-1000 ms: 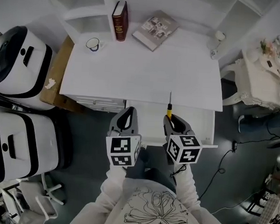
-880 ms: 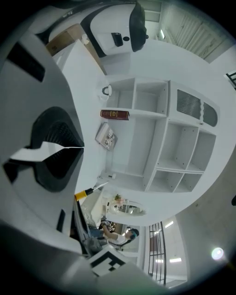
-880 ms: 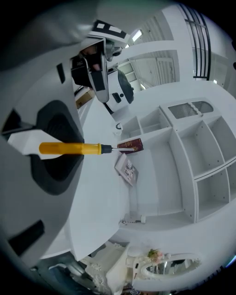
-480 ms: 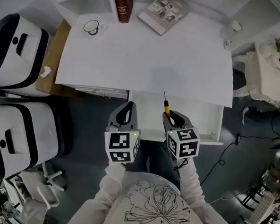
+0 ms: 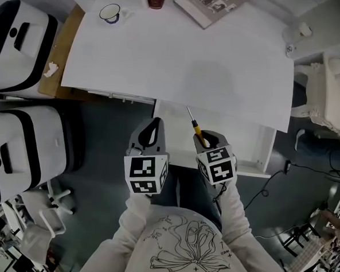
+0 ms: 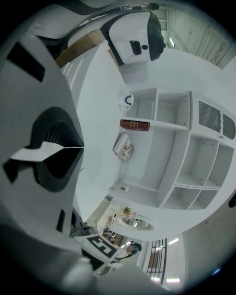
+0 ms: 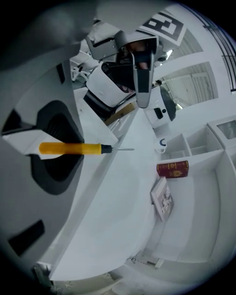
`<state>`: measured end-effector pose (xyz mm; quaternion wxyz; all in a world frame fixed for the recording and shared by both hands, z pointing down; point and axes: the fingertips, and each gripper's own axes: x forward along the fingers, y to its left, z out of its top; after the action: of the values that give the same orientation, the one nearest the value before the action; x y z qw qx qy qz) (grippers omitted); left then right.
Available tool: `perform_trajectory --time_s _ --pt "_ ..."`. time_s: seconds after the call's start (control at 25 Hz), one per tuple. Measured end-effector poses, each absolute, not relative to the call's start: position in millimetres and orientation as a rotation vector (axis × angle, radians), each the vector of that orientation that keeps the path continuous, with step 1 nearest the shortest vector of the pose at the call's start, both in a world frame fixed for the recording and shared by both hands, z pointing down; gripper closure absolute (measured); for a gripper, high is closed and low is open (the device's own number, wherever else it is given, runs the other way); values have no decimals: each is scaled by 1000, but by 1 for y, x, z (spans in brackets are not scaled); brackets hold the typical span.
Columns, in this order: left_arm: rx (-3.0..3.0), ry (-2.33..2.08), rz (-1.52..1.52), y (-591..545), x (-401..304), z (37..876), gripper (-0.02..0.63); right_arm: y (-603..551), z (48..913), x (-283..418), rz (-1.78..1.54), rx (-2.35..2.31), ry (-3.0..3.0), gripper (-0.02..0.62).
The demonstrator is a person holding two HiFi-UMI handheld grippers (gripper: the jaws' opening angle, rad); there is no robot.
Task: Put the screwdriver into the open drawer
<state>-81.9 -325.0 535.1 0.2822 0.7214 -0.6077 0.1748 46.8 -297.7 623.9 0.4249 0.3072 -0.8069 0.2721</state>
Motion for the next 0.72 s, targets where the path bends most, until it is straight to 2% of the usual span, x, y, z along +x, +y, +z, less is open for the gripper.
perform_trajectory --time_s 0.72 --pt "1796 -1655 493 -322 -86 582 598 -290 727 67 681 582 -1830 523"
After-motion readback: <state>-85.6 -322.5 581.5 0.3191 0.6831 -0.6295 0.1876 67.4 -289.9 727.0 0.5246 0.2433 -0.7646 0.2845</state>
